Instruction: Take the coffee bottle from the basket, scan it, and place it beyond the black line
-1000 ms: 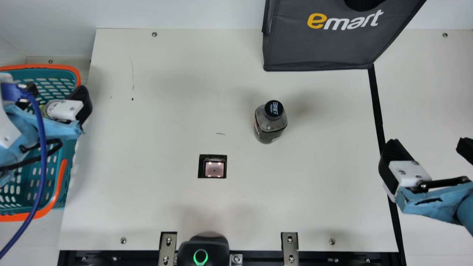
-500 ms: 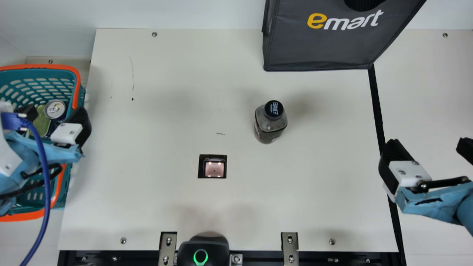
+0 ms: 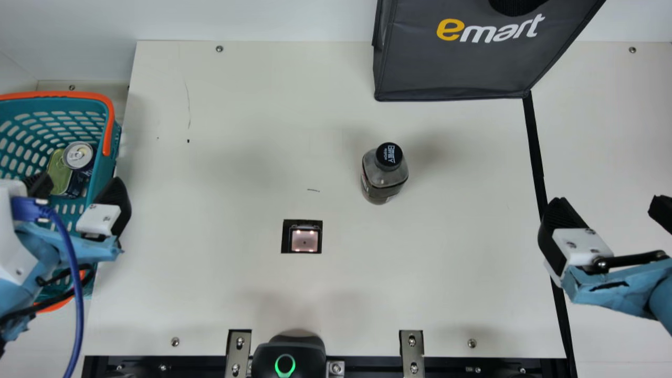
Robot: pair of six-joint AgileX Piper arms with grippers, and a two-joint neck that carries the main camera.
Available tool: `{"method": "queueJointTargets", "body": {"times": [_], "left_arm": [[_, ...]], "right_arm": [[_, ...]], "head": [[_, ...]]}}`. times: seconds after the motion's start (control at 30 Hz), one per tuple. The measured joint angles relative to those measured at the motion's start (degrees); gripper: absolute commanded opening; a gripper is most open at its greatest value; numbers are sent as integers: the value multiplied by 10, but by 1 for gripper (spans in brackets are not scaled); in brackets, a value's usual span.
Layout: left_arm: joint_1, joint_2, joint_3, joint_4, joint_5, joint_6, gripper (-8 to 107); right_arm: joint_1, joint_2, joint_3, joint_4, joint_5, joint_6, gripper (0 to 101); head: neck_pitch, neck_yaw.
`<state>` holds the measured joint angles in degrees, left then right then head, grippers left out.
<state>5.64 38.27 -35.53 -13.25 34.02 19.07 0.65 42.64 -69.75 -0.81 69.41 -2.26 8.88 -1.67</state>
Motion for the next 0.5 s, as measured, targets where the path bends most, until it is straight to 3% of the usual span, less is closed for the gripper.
{"method": "queueJointTargets", "body": {"times": [0.5], "left_arm": [[-10, -38, 9, 32, 23, -30, 90]], "right_arm": [[0, 0, 0, 0, 0, 0, 91]], "head": [[0, -1]]}}
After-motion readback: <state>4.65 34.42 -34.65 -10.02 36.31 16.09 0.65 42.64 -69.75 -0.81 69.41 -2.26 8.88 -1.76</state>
